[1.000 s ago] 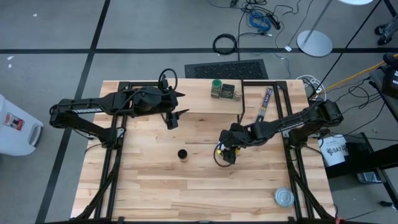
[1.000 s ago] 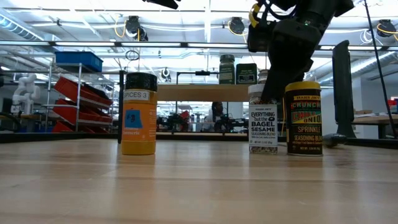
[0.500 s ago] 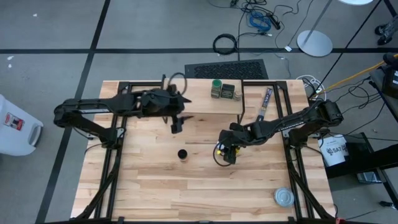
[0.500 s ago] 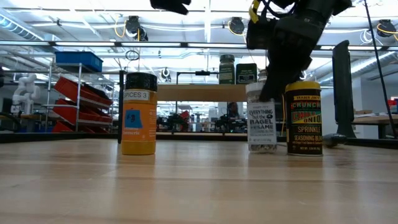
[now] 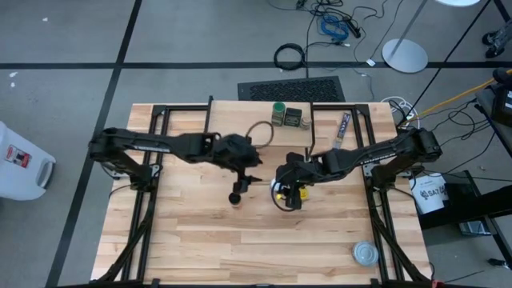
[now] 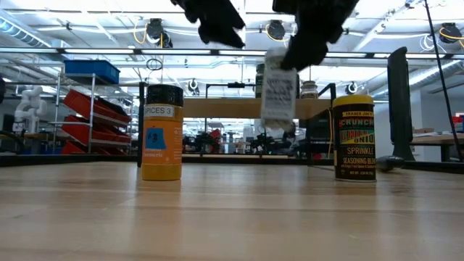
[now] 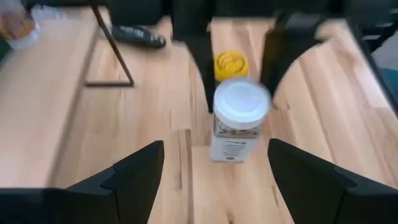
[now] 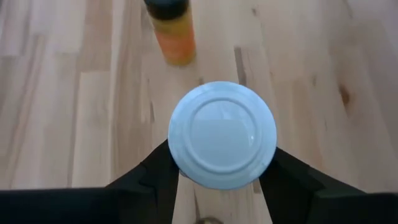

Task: Shelf spices
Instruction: Put the white seasoning bottle on the shelf

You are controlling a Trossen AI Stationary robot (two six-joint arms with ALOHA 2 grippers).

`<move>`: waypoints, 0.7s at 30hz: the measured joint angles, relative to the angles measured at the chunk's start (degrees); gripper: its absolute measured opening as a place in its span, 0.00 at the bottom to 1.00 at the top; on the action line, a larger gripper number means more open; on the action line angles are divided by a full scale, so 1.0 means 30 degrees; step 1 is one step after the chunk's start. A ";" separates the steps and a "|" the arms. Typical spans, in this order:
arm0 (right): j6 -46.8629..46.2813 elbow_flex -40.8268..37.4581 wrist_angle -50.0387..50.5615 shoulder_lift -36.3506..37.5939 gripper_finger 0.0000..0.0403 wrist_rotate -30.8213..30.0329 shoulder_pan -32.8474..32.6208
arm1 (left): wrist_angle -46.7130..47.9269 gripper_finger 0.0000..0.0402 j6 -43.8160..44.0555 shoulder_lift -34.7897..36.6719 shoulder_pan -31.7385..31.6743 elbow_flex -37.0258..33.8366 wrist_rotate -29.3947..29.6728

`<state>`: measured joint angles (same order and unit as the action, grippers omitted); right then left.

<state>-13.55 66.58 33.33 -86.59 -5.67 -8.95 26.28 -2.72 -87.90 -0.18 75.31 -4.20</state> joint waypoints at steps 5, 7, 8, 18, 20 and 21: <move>0.0214 0.0364 0.0086 0.0007 0.43 0.0001 0.0001 | -0.0014 0.74 0.0811 -0.1379 0.0762 0.0000 0.1042; 0.0214 0.0395 0.0009 0.0007 0.43 0.0000 0.0007 | -0.0152 0.74 0.0815 -0.1816 0.1000 0.0000 0.1385; 0.0214 0.0395 0.0009 0.0007 0.43 0.0000 0.0007 | -0.0254 0.74 0.0822 -0.2031 0.1089 0.0000 0.1463; 0.0251 0.0395 -0.0064 0.0007 0.43 -0.0040 0.0007 | -0.2047 0.74 0.1776 -0.3534 0.1363 0.0000 0.1638; 0.0251 0.0395 -0.0043 0.0007 0.43 -0.0039 0.0007 | -0.2245 0.74 0.1779 -0.3506 0.1362 0.0000 0.1600; 0.0251 0.0395 -0.0055 0.0007 0.43 -0.0037 0.0007 | -0.2229 0.74 0.1766 -0.3503 0.1362 0.0000 0.1576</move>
<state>-12.80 67.77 33.17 -86.56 -5.78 -8.93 19.60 2.58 -98.41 3.90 75.31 0.52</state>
